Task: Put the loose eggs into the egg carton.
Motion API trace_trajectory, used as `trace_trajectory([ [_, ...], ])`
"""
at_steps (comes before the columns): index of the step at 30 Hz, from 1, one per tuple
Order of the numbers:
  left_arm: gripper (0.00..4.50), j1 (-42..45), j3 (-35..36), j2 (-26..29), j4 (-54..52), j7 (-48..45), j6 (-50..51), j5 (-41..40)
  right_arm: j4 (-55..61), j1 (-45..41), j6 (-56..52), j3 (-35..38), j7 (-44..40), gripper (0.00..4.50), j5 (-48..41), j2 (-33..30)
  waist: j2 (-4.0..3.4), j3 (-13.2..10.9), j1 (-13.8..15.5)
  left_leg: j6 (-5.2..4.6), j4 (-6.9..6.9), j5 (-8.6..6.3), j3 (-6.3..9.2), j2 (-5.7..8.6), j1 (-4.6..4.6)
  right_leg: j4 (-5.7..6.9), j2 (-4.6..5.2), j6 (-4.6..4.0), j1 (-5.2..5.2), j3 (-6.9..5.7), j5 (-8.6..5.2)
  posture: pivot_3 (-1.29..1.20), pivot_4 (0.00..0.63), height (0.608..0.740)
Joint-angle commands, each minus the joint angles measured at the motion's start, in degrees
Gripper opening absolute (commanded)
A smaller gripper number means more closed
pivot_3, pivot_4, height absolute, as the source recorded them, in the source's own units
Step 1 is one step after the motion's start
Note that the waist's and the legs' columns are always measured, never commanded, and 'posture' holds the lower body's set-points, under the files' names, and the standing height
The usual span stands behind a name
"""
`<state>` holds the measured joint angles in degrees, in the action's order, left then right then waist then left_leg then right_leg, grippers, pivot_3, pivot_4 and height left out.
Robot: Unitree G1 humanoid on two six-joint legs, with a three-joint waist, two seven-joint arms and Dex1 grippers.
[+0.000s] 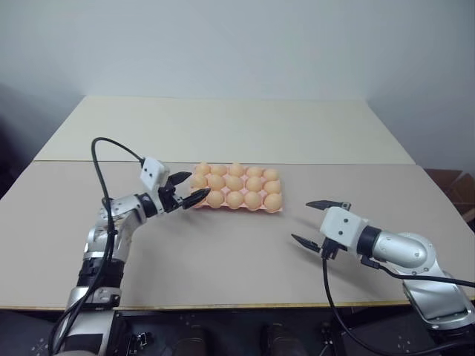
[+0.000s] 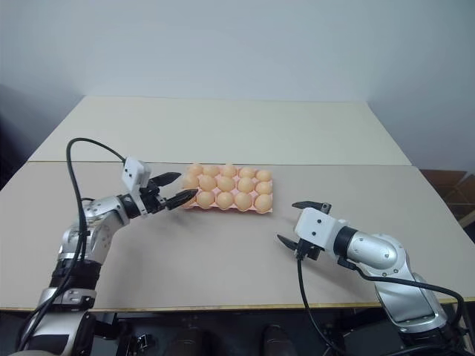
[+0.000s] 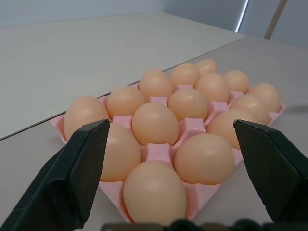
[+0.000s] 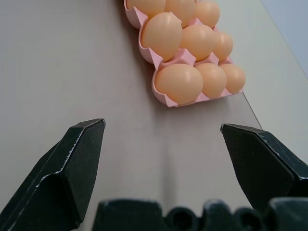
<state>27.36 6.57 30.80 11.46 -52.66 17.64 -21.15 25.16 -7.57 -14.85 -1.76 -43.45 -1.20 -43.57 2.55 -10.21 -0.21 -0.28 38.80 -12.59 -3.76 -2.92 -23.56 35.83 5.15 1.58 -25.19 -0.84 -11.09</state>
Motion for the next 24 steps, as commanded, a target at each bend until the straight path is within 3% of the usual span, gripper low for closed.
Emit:
trace_trajectory([
  [1, 4.48, -6.5, 4.3, 6.4, -10.1, -3.7, 3.8, -4.0, 2.3, 0.3, 0.0, 3.0, -0.4, 4.5, -0.7, -1.5, 0.0, 0.0, -0.4, 0.0, -0.02, 0.0, 0.01, -0.01, 0.0, 0.01, 0.0, 0.0, -0.01, -0.01, -0.01, 0.0, 0.15, 0.74],
  [7, 4.48, -18.6, 13.3, 16.4, -22.0, -7.1, 9.8, -10.2, 5.2, 2.9, -1.6, 12.9, -7.2, 4.5, -9.4, -6.5, -0.04, 0.0, -0.1, 0.01, 0.0, 0.0, 0.0, -0.02, -0.01, 0.01, 0.1, -0.34, -0.04, -0.03, -0.24, 0.0, 0.15, 0.74],
  [12, 4.48, -27.8, 21.5, 20.6, -28.1, -10.7, 13.6, -15.8, 6.2, 5.0, -2.5, 18.9, -14.7, 4.5, -17.3, -11.4, -0.04, 0.0, 0.3, 0.08, 0.01, -0.05, -0.03, -0.06, 0.12, -0.02, 0.13, -0.34, 0.03, -0.03, -0.26, 0.0, 0.15, 0.74],
  [16, 4.48, -33.0, 25.9, 22.0, -31.4, -10.1, 15.9, -17.6, 6.4, 4.1, -2.4, 19.0, -15.1, 4.5, -18.2, -12.7, -0.05, 0.0, 0.3, 0.33, -0.06, -0.19, -0.06, -0.11, 0.17, -0.02, 0.08, -0.4, -0.02, -0.03, -0.29, 0.0, 0.15, 0.74],
  [24, 4.48, -34.0, 29.6, 22.6, -35.0, -7.0, 19.4, -20.0, 6.3, 3.5, -2.2, 17.1, -14.1, 4.5, -18.2, -12.1, -0.05, 0.0, 0.7, 0.35, -0.05, -0.2, -0.08, -0.08, 0.13, -0.02, 0.11, -0.39, -0.04, -0.01, -0.29, 0.0, 0.15, 0.74],
])
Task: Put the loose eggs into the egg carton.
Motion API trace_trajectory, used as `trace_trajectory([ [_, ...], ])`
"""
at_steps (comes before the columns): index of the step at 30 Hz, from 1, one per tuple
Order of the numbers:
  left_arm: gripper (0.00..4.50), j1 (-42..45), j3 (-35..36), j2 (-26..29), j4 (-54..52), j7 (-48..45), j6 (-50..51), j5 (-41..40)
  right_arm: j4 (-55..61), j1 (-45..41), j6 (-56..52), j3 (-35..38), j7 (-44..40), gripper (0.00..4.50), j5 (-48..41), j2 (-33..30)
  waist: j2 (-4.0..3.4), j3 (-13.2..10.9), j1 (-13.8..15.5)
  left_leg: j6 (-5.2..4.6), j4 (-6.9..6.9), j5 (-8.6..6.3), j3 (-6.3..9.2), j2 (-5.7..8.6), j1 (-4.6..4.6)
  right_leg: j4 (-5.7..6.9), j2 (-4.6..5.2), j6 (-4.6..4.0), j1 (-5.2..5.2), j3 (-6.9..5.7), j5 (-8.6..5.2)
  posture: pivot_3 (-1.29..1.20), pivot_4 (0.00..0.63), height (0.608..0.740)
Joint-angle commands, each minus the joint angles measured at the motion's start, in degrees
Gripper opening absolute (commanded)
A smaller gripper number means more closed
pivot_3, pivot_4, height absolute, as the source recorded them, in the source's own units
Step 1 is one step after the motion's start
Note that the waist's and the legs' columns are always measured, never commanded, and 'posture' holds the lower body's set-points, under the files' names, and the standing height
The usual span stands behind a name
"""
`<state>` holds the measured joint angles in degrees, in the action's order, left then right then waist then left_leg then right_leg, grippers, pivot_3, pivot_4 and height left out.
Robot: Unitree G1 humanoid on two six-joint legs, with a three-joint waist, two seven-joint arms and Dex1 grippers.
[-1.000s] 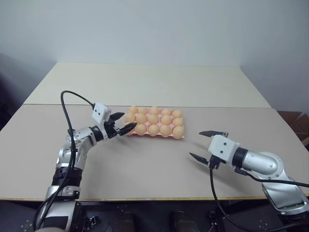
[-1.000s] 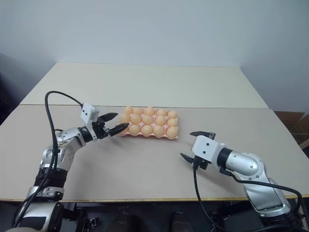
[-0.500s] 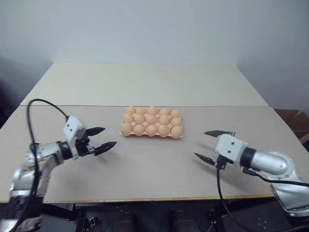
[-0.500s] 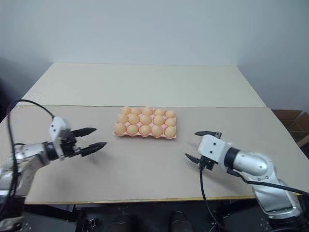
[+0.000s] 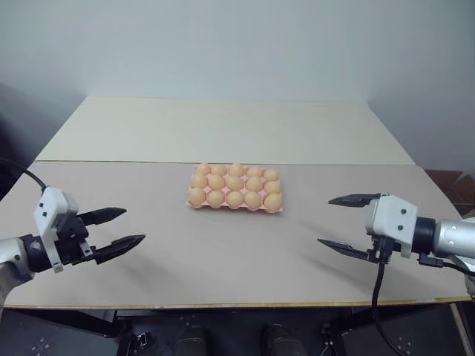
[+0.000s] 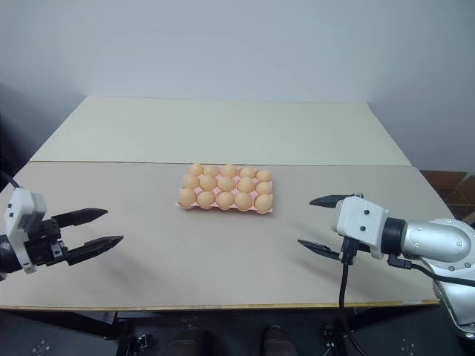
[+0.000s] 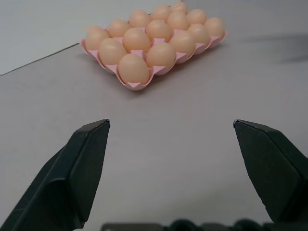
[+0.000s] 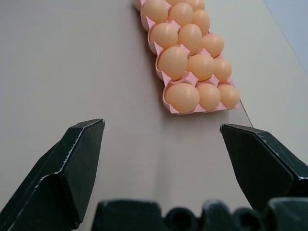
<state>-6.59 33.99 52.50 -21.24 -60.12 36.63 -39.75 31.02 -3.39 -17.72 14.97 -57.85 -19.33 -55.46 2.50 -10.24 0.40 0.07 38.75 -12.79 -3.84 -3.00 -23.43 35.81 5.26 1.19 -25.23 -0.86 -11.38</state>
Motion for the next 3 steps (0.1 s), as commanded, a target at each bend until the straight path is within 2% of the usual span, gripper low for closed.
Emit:
trace_trajectory([
  [1, 4.48, -0.1, 2.3, 0.8, -2.5, 0.7, 0.6, -1.6, -0.1, -0.8, 1.2, 0.0, 0.1, 4.5, 0.4, -0.5, 0.0, 0.0, 0.1, 0.0, 0.0, 0.0, 0.0, 0.0, -0.01, -0.01, 0.0, 0.0, -0.01, 0.01, 0.0, 0.0, 0.15, 0.74],
  [3, 4.48, 0.1, 2.9, 0.5, -2.8, 1.2, 1.7, -3.3, -1.1, -1.2, 2.0, -0.4, -0.7, 4.5, 0.4, -0.9, 0.0, 0.0, 0.1, -0.02, -0.01, 0.01, -0.01, 0.0, -0.03, -0.02, -0.01, 0.0, -0.03, 0.0, 0.0, 0.0, 0.15, 0.74],
])
